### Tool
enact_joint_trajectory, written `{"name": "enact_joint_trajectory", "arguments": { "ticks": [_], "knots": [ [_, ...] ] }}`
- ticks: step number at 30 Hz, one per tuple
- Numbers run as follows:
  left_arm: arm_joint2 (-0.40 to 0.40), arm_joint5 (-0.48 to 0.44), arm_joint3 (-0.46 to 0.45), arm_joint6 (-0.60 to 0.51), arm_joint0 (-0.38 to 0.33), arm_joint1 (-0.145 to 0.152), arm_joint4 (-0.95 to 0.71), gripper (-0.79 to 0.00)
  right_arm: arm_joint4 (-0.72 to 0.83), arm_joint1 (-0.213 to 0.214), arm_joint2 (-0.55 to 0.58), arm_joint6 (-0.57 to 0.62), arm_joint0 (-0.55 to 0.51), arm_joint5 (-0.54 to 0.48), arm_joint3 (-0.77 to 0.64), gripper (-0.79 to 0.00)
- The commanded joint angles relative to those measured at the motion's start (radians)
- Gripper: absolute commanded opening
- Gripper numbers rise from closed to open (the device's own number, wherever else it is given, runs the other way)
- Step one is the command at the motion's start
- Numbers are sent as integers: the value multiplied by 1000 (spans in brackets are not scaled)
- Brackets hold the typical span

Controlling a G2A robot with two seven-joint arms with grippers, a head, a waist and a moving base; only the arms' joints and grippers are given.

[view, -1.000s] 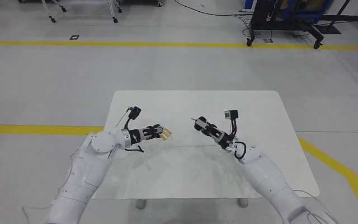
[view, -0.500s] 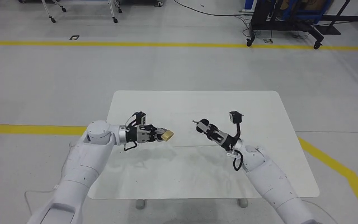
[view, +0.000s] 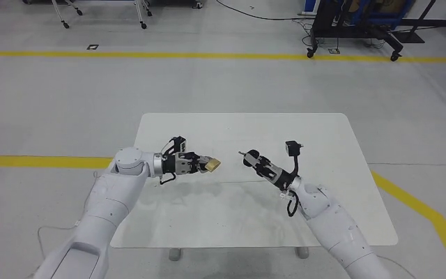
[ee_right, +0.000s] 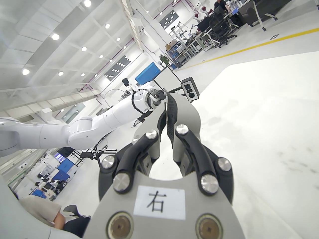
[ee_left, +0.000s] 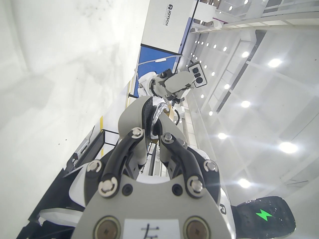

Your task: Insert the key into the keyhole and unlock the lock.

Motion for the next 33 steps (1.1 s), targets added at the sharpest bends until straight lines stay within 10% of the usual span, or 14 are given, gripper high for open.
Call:
{"name": "enact_joint_trajectory", "arguments": {
  "ticks": [1, 9, 33],
  "knots": [
    [-6, -26, -5, 16, 5, 0, -9, -785, 32, -1, -16, 42, -1, 34, -12, -785],
    [-36, -99, -35, 55, 33, 8, -22, -785, 122, -11, -76, 149, -6, 256, -76, -785],
    [-66, -165, -218, 311, 138, 29, 135, -785, 195, -21, -79, 84, -57, 456, -169, -785]
  ]
}}
